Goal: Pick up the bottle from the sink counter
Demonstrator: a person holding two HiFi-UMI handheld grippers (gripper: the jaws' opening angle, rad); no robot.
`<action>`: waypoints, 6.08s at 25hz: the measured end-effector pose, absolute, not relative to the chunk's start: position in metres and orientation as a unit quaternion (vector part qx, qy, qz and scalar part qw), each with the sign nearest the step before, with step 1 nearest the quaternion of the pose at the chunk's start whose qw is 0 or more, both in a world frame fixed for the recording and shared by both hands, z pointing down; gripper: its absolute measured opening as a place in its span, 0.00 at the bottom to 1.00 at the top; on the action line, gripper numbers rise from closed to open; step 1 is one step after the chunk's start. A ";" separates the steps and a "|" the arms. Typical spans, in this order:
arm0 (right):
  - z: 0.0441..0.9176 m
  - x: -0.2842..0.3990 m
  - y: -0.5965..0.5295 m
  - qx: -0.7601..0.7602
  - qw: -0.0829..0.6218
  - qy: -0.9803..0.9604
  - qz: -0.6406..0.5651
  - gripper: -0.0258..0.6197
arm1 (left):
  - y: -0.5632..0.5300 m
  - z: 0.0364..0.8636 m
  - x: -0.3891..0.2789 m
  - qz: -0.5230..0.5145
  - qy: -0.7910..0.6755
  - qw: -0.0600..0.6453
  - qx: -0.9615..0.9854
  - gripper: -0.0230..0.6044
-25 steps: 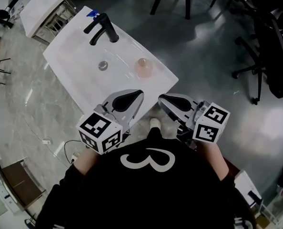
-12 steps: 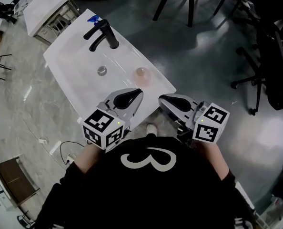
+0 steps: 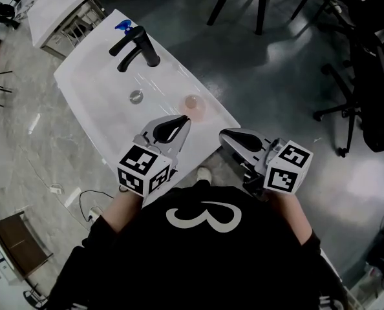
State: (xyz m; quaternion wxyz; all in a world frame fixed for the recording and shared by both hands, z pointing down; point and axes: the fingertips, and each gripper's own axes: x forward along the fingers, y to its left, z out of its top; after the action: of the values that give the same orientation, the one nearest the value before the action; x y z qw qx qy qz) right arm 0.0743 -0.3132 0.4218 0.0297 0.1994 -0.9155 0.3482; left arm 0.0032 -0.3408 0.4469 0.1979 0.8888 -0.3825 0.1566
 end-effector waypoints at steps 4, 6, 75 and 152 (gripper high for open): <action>0.431 0.075 -0.316 0.205 0.038 -0.911 0.356 0.06 | -0.347 0.456 0.002 0.163 -0.383 0.197 0.887 0.07; 0.434 0.076 -0.316 0.207 0.041 -0.909 0.359 0.06 | -0.351 0.461 0.002 0.167 -0.385 0.194 0.887 0.07; 0.460 0.076 -0.347 0.207 0.063 -0.896 0.388 0.06 | -0.403 0.489 0.010 0.198 -0.406 0.168 0.876 0.27; 0.325 -0.020 -0.119 0.308 0.016 -0.929 0.207 0.06 | -0.118 0.331 -0.099 0.086 -0.309 0.184 0.929 0.28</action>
State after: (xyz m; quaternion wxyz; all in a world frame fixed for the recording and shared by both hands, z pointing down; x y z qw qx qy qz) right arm -0.0205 -0.1187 0.3245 0.0163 0.3077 -0.9285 0.2069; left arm -0.0987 -0.1183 0.3314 0.1843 0.9289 -0.3095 0.0863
